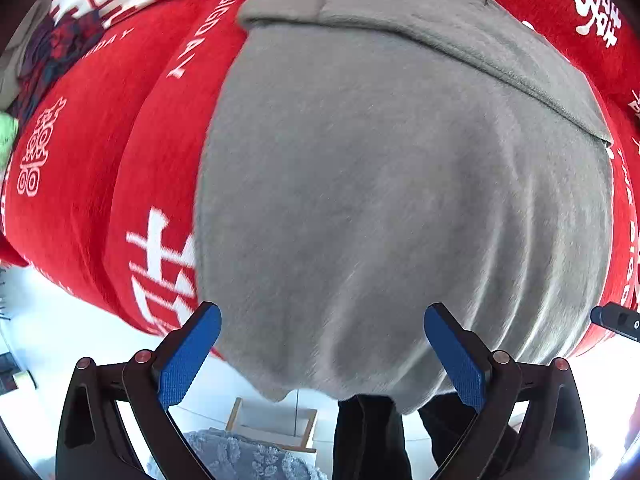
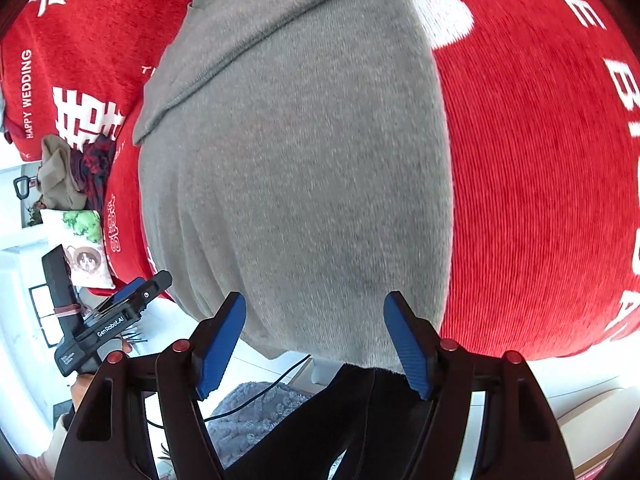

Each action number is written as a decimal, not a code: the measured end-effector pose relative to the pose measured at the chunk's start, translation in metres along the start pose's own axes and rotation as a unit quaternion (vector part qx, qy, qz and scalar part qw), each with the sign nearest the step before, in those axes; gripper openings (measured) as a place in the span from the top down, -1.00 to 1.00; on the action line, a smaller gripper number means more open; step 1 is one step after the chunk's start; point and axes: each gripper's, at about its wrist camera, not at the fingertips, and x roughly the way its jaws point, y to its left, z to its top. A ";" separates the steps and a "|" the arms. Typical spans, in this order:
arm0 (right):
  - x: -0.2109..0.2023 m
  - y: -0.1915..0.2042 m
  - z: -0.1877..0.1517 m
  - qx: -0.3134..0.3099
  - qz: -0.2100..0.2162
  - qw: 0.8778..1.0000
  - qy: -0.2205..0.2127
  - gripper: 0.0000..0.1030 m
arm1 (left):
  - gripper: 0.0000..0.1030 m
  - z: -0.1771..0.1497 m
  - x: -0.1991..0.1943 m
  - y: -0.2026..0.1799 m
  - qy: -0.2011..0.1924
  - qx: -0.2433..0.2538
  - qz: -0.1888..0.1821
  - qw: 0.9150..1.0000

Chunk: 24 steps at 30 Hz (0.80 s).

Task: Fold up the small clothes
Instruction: 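Move both open tools over the sweater hem, then grasp the grey sweater hem with both tools and fold it toward the collar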

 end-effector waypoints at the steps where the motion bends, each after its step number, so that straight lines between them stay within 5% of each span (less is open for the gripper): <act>1: 0.000 -0.002 -0.003 0.000 0.003 1.000 0.000 -0.45 | -0.98 -0.005 0.000 0.006 -0.001 -0.005 -0.004 1.000; 9: 0.020 -0.027 -0.034 -0.010 0.004 0.999 0.052 -0.48 | -0.98 -0.044 0.034 0.057 0.039 -0.046 -0.022 0.998; 18: 0.081 -0.058 -0.057 0.002 -0.030 0.995 0.096 -0.48 | -0.97 -0.053 0.073 0.049 0.071 -0.069 -0.092 0.991; 20: 0.086 -0.060 -0.059 0.010 -0.017 0.995 0.095 -0.47 | -0.77 -0.053 0.071 0.049 0.065 -0.071 -0.108 0.990; 21: 0.087 -0.059 -0.060 0.016 -0.002 0.995 0.096 -0.39 | -0.60 -0.054 0.069 0.047 0.062 -0.067 -0.118 0.989; 23: 0.085 -0.058 -0.063 0.031 0.010 0.995 0.098 0.69 | -0.18 -0.055 0.060 0.043 0.055 -0.050 -0.115 0.991; 24: 0.081 -0.056 -0.065 0.037 0.024 0.995 0.094 0.82 | 0.19 -0.056 0.055 0.042 0.054 -0.036 -0.110 0.992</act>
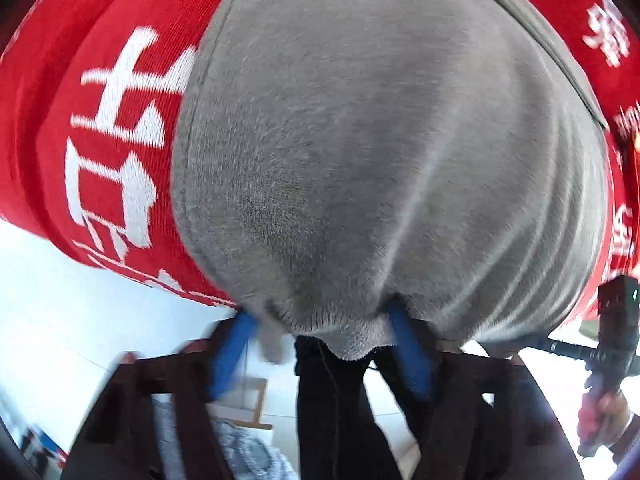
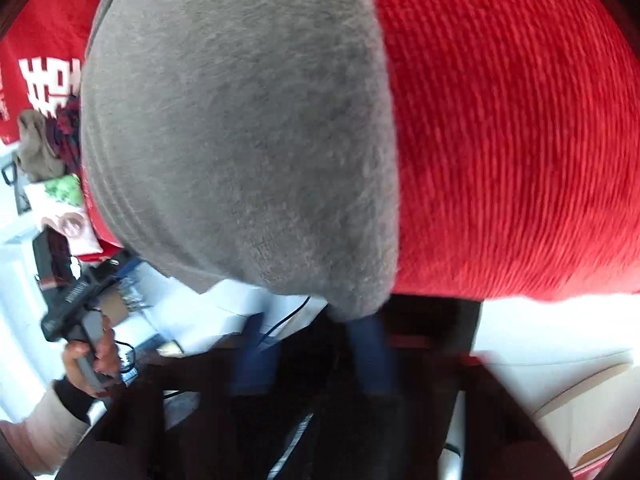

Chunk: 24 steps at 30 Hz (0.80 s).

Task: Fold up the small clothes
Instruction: 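Grasp the grey sweater hem with both tools and fold it toward the collar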

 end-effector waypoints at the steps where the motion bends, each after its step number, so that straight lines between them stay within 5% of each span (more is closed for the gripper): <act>1: -0.005 0.003 -0.002 0.000 0.016 1.000 -0.005 0.85 | 0.38 0.000 -0.004 -0.001 0.001 0.005 -0.001 1.000; 2: -0.012 0.009 -0.004 -0.001 0.031 0.999 -0.012 0.86 | 0.60 0.001 -0.009 0.000 0.002 0.004 -0.011 1.000; 8: -0.071 0.054 0.015 -0.022 0.132 0.988 -0.080 0.89 | 0.60 0.024 -0.060 -0.004 -0.035 0.013 -0.068 0.997; 9: -0.082 0.059 0.023 -0.025 0.144 0.984 -0.097 0.89 | 0.78 0.031 -0.069 -0.005 -0.046 0.015 -0.072 0.996; 10: -0.091 0.065 0.033 -0.026 0.154 0.981 -0.112 0.89 | 0.94 0.043 -0.081 -0.008 -0.066 0.015 -0.079 0.995; 15: -0.124 0.075 0.098 -0.013 0.185 0.967 -0.173 0.93 | 0.95 0.115 -0.110 -0.014 -0.135 -0.002 -0.092 0.987; 19: -0.137 0.070 0.139 0.002 0.140 0.975 -0.174 0.93 | 0.95 0.157 -0.114 -0.023 -0.160 0.006 -0.042 0.986; 22: -0.141 0.097 0.134 -0.077 0.064 0.984 -0.148 0.83 | 0.94 0.157 -0.110 -0.020 -0.158 0.020 -0.015 0.987; 24: -0.127 0.119 0.113 -0.160 -0.004 0.981 -0.111 0.50 | 0.94 0.151 -0.105 -0.015 -0.137 0.015 -0.007 0.990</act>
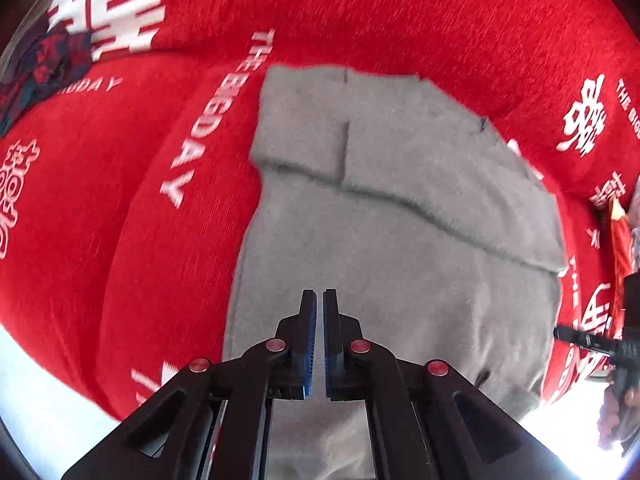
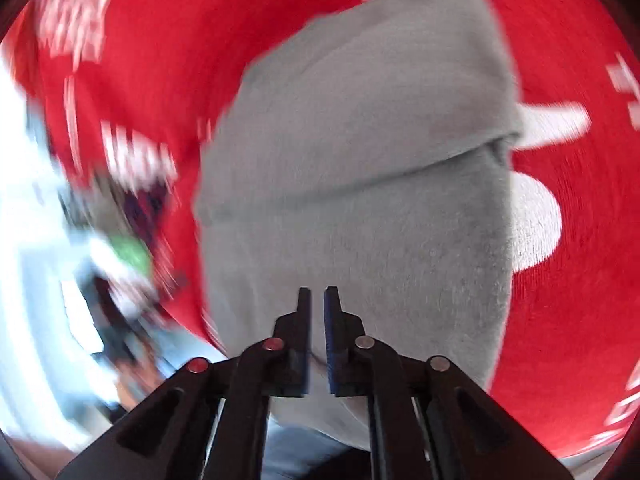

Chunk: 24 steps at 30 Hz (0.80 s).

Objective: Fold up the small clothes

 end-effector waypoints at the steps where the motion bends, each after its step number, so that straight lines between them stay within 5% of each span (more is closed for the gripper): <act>1: 0.008 0.010 -0.008 -0.032 -0.014 0.999 0.021 -0.07 | 0.94 -0.006 0.005 0.003 0.010 -0.003 0.002 1.000; 2: 0.019 0.024 -0.015 -0.067 -0.023 0.996 0.045 -0.33 | 0.94 -0.011 0.008 0.005 0.024 -0.007 0.006 1.000; 6: 0.061 0.054 -0.034 -0.172 -0.095 0.976 0.097 -0.27 | 0.94 -0.034 0.017 0.010 0.051 -0.010 0.031 0.998; 9: 0.082 0.073 -0.043 -0.230 -0.134 0.957 0.115 0.10 | 0.94 -0.045 0.014 0.011 0.055 -0.009 0.038 0.998; 11: 0.089 0.088 -0.053 -0.284 -0.166 0.936 0.126 0.88 | 0.94 -0.047 0.011 0.011 0.053 -0.006 0.046 0.998; 13: 0.084 0.107 -0.060 -0.326 -0.178 0.922 0.109 0.88 | 0.94 -0.046 0.005 0.011 0.046 -0.004 0.056 0.997; 14: 0.078 0.121 -0.058 -0.344 -0.177 0.918 0.092 0.88 | 0.70 -0.044 0.001 0.011 0.042 -0.004 0.062 0.997; 16: 0.058 0.138 -0.054 -0.358 -0.170 0.916 0.054 0.88 | -1.00 -0.041 -0.011 0.012 0.020 -0.008 0.078 0.997; 19: 0.017 0.141 -0.025 -0.327 -0.172 0.929 -0.018 0.88 | -1.00 -0.034 -0.028 0.013 -0.014 -0.004 0.090 0.996; 24: -0.022 0.098 0.033 -0.186 -0.178 0.962 -0.095 0.88 | -1.00 -0.012 -0.046 0.017 -0.048 -0.001 0.101 0.994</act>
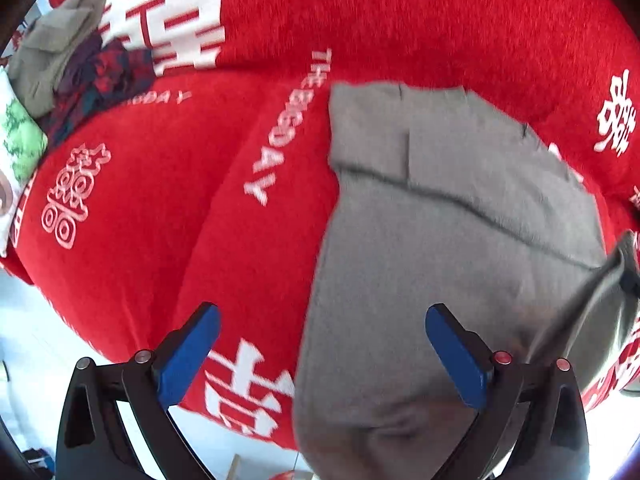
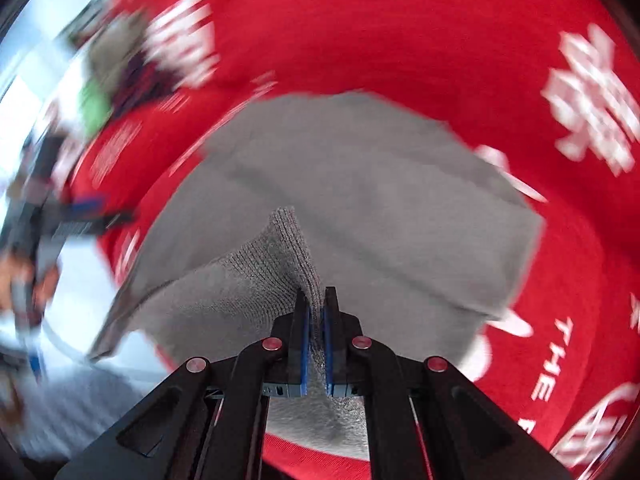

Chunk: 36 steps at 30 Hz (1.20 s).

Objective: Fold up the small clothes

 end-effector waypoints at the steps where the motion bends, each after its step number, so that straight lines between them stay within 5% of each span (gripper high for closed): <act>1: 0.004 -0.018 0.003 0.033 0.001 0.999 0.001 0.88 | -1.00 0.007 -0.004 0.004 -0.007 -0.004 -0.003 1.000; 5: 0.036 -0.091 -0.004 0.163 0.006 0.986 0.037 0.88 | -1.00 0.024 -0.011 0.007 -0.014 0.011 -0.010 1.000; 9: 0.062 -0.121 -0.009 0.235 0.045 0.969 0.069 0.88 | -1.00 0.031 -0.013 -0.008 -0.002 0.045 -0.021 0.999; 18: 0.084 -0.125 -0.019 0.267 0.095 0.955 0.084 0.80 | -1.00 0.059 0.048 -0.085 0.047 0.153 -0.047 0.986; 26: 0.078 -0.121 -0.020 0.254 0.093 0.959 0.084 0.67 | -0.99 0.072 0.096 -0.099 0.092 0.181 -0.079 0.976; 28: 0.079 -0.118 -0.018 0.256 0.087 0.959 0.082 0.61 | -0.57 0.073 0.100 -0.102 0.103 0.195 -0.097 0.970; 31: 0.079 -0.114 -0.018 0.271 0.082 0.957 0.067 0.10 | -0.19 0.073 0.111 -0.099 0.136 0.192 -0.129 0.963; 32: 0.079 -0.112 -0.017 0.274 0.074 0.957 0.063 0.09 | 0.10 0.073 0.110 -0.099 0.135 0.197 -0.141 0.961; 33: 0.080 -0.110 -0.017 0.273 0.066 0.958 0.063 0.10 | 0.64 0.072 0.107 -0.100 0.132 0.207 -0.156 0.957; 35: 0.078 -0.100 -0.015 0.263 0.030 0.962 0.070 0.88 | 0.82 0.073 0.097 -0.099 0.121 0.211 -0.161 0.956; 36: 0.074 -0.096 -0.015 0.260 0.020 0.963 0.067 0.88 | 0.82 0.074 0.091 -0.098 0.111 0.212 -0.163 0.957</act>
